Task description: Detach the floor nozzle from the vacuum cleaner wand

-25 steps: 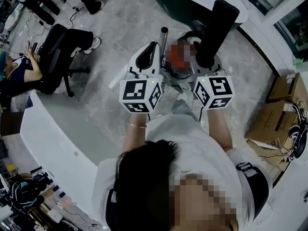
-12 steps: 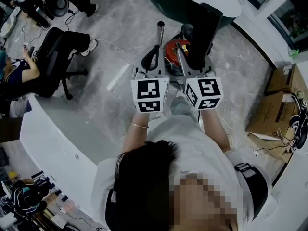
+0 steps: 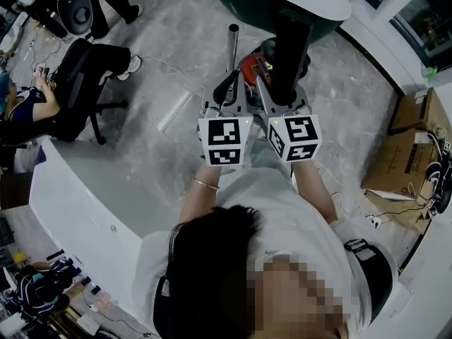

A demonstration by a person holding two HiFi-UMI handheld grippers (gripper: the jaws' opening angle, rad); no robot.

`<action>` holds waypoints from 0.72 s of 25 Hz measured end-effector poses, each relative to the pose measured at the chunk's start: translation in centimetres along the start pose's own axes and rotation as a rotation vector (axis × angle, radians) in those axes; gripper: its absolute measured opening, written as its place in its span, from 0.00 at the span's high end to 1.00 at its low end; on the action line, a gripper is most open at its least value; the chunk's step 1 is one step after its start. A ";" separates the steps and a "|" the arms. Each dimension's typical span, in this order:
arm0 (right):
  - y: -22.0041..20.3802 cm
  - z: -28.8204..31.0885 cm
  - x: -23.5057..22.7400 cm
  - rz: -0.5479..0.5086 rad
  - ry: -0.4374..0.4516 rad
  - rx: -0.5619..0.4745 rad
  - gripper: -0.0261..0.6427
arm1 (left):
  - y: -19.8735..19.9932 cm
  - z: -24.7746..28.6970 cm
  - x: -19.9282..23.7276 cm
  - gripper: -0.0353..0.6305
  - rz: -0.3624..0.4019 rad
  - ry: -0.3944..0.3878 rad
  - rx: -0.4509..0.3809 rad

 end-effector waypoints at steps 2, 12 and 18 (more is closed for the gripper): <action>-0.4 0.0 0.1 0.004 0.000 0.012 0.80 | -0.2 -0.2 -0.3 0.93 -0.001 0.002 -0.002; -0.8 0.2 0.9 -0.016 0.016 0.036 0.80 | -0.1 -0.3 -0.8 0.93 0.014 0.001 -0.016; -0.6 0.0 0.8 -0.021 0.015 0.044 0.80 | -0.1 -0.2 -1.1 0.93 0.018 0.012 -0.006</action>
Point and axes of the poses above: the fingertips, and each gripper's own axes: z forward along the fingers, x to its left, y out of its top, the point moved 6 cm from there along -z, backward along the fingers, and after that the axes turned 10 degrees about z, right-handed, at the moved point
